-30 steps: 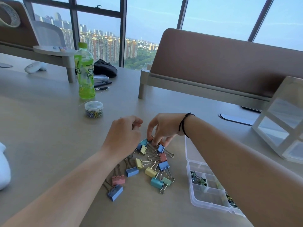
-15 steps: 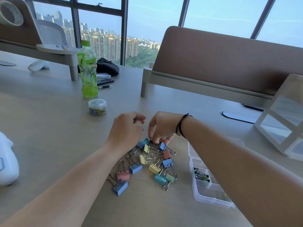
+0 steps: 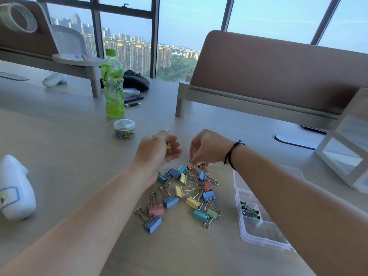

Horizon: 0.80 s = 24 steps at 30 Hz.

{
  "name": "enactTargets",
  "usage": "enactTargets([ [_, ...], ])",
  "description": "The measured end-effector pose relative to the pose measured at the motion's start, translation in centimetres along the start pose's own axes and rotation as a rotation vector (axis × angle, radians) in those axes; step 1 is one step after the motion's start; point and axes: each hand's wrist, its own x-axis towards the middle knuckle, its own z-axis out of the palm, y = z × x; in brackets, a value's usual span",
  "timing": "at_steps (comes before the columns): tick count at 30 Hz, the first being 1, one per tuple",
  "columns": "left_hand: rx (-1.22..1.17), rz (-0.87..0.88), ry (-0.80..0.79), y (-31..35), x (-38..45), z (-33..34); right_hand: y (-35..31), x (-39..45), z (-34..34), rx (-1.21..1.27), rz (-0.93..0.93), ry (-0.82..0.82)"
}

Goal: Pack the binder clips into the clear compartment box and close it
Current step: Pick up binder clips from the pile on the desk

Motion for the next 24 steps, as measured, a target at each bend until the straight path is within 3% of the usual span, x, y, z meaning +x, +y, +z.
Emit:
enactTargets([
  [5,-0.006,0.015,0.027,0.1,0.0,0.0,0.6,0.2,-1.2,0.060,0.027,-0.057],
  [14,-0.037,0.055,0.083,0.2,0.3,0.0,-0.9,-0.4,-1.7,-0.177,0.075,-0.279],
  [24,-0.073,0.066,0.095,0.4,0.2,-0.2,-2.1,0.5,-0.3,-0.166,0.058,-0.296],
])
